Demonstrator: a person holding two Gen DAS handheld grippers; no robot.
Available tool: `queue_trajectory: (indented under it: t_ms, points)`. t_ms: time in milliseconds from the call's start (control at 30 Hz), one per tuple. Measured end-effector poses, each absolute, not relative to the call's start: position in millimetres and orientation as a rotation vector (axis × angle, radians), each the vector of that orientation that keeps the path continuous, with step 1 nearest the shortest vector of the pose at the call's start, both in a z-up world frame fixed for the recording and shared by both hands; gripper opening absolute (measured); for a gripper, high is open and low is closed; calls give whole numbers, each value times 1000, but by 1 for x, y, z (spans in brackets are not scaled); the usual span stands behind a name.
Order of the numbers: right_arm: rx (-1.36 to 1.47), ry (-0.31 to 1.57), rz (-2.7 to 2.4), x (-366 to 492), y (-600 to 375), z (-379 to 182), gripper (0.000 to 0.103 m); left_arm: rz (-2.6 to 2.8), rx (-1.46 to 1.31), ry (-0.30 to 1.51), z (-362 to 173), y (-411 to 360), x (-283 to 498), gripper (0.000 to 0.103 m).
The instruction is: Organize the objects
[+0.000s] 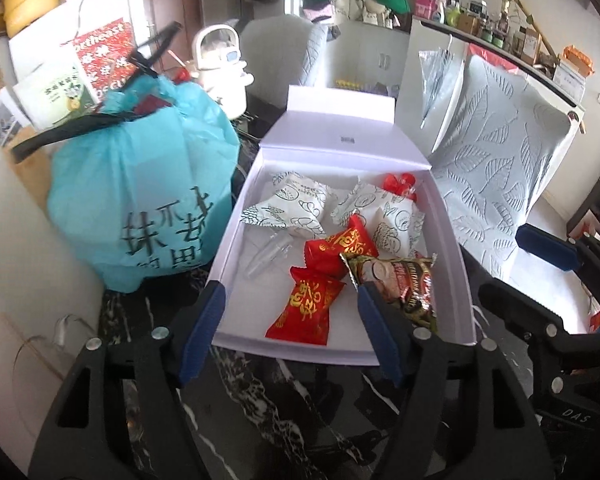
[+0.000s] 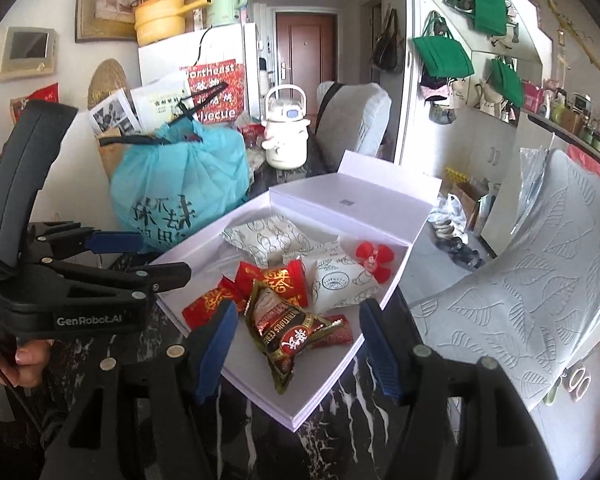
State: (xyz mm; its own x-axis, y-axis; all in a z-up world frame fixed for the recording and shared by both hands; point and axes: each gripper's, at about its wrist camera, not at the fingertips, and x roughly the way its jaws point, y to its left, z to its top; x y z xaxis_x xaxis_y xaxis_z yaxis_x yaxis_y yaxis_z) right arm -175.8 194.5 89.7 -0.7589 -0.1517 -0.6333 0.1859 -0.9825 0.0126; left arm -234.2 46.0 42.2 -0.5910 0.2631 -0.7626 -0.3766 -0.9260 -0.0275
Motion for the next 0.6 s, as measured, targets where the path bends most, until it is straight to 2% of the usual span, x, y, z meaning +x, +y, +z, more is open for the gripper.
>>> queue_trajectory:
  t_ms: [233, 367, 600]
  points:
    - [953, 70, -2811, -149, 192, 106, 73, 2560, -1164, 156, 57, 34, -208, 70]
    - [953, 61, -2817, -137, 189, 114, 78, 2592, -1128, 150, 70, 31, -194, 80]
    - [943, 10, -2862, -108, 191, 127, 79, 2630, -1062, 168, 88, 25, -166, 89]
